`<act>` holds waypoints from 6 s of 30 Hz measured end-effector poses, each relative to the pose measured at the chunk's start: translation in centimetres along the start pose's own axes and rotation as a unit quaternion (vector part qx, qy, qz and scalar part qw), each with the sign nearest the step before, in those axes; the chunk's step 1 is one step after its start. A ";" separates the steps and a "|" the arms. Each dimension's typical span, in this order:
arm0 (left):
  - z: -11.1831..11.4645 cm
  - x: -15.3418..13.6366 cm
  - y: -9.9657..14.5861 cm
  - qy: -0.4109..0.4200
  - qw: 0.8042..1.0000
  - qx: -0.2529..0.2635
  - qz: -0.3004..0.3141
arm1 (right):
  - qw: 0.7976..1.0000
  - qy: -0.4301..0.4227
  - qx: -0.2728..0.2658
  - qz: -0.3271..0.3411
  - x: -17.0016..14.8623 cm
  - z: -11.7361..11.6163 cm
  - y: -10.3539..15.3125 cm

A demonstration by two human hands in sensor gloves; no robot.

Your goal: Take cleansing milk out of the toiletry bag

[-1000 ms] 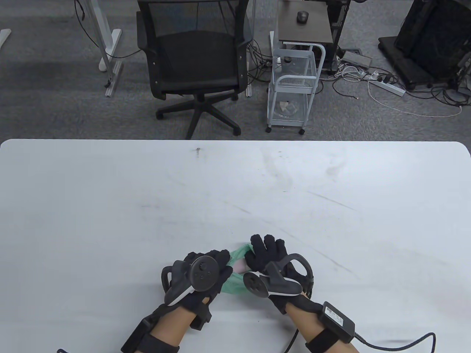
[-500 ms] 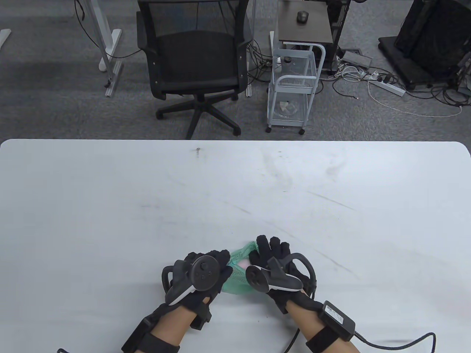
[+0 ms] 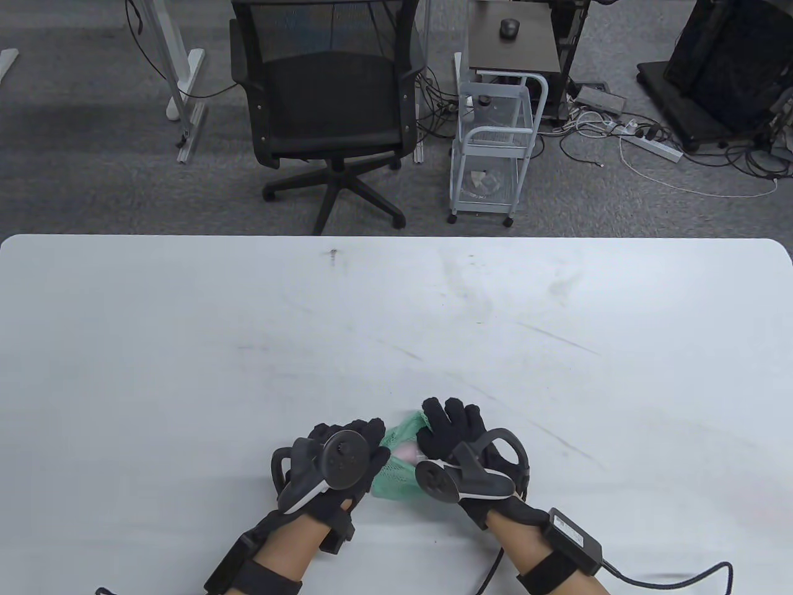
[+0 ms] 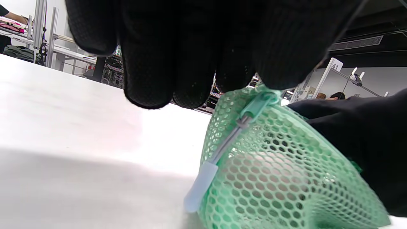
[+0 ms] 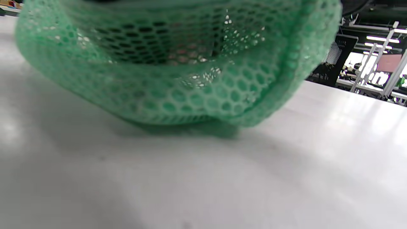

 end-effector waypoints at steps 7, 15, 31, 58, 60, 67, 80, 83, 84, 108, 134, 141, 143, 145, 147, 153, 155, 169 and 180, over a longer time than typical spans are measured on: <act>-0.1 -0.2 -0.1 0.003 1.000 0.005 -0.003 | 0.999 0.023 -0.045 0.019 0.4 1.6 0.6; -0.2 -0.3 -0.1 0.006 1.000 0.005 -0.004 | 0.994 0.062 -0.084 0.035 1.1 2.8 1.2; -0.6 -2.2 -0.6 0.010 0.999 0.021 -0.033 | 0.979 0.125 -0.151 0.046 1.6 5.0 2.1; -0.6 -3.1 -0.6 0.012 0.999 0.017 -0.043 | 0.973 0.026 -0.169 -0.153 -8.1 7.7 5.2; -0.7 -3.1 -0.5 0.011 0.999 0.018 -0.042 | 0.972 0.020 -0.156 -0.176 -9.3 7.3 5.3; -0.8 -2.9 -0.3 0.015 0.999 0.018 -0.037 | 0.966 0.005 -0.081 -0.245 -12.2 4.8 5.3; -0.7 -2.9 -0.3 0.015 0.999 0.015 -0.037 | 0.947 0.023 0.050 -0.317 -14.6 0.3 4.7; -0.7 -2.9 -0.3 0.015 0.999 0.014 -0.037 | 0.940 0.028 0.073 -0.332 -15.2 -0.5 4.9; -0.7 -2.9 -0.3 0.015 0.999 0.014 -0.038 | 0.938 0.029 0.078 -0.335 -15.3 -0.7 4.9; -0.7 -3.1 -0.3 0.021 0.999 0.009 -0.041 | 0.932 -0.038 0.108 -0.343 -16.1 -2.4 5.5; -0.7 -3.2 -0.3 0.022 0.999 0.007 -0.042 | 0.938 -0.075 0.096 -0.326 -15.8 -2.0 5.3; -0.7 -3.2 -0.3 0.023 0.999 0.007 -0.042 | 0.939 -0.080 0.093 -0.322 -15.8 -2.1 5.2; -0.7 -3.2 -0.3 0.024 0.999 0.007 -0.041 | 0.940 -0.081 0.090 -0.320 -15.8 -2.1 5.2; -0.7 -3.2 -0.3 0.026 0.999 0.007 -0.041 | 0.941 -0.082 0.083 -0.318 -15.7 -1.9 5.2; -0.7 -3.3 -0.3 0.027 0.999 0.008 -0.042 | 0.942 -0.086 0.078 -0.315 -15.7 -1.7 5.1; -0.8 -3.5 -0.2 0.031 0.999 0.009 -0.042 | 0.950 -0.097 0.034 -0.293 -15.1 -0.1 5.1; -0.9 -3.5 -0.2 0.032 0.999 0.009 -0.043 | 0.956 -0.099 0.005 -0.276 -14.6 0.8 5.1; -0.6 -3.5 -0.4 0.045 0.998 -0.011 -0.030 | 0.975 -0.172 -0.079 -0.114 -8.2 4.4 4.2; -0.2 -3.2 -0.5 0.047 0.998 -0.029 -0.015 | 0.976 -0.182 -0.059 -0.103 -6.6 3.0 3.3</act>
Point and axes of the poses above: the tracker on the back of each hand, its own x axis roughly to the thumb side, its own y axis roughly from the fingertips to the wrist, z = x × y, the point moved 3 cm from there along -y, roughly from the wrist to the fingertips, and after that the axes turned 2 degrees about -x, right-handed, at the moved point
